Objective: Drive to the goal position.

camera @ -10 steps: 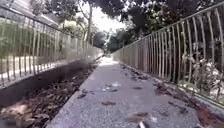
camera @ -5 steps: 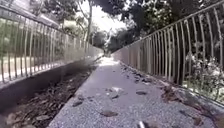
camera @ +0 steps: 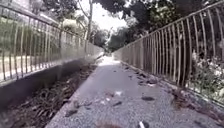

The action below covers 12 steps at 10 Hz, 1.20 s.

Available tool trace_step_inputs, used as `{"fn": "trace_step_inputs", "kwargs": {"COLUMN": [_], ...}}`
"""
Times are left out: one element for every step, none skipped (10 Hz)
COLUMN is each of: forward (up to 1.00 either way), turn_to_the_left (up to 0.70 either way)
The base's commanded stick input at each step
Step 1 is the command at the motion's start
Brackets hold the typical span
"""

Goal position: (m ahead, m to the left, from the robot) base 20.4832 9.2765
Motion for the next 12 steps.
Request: {"fn": "trace_step_inputs", "kwargs": {"forward": [0.5, 0.5, 0.5, 0.5, 0.5, 0.5, 0.5, 0.5, 0.5, 0.5, 0.5, 0.5], "turn_to_the_left": [0.0, 0.0, -0.21, -0.5, -0.34, -0.06, 0.0, 0.0, 0.0, 0.0, 0.0, 0.0]}}
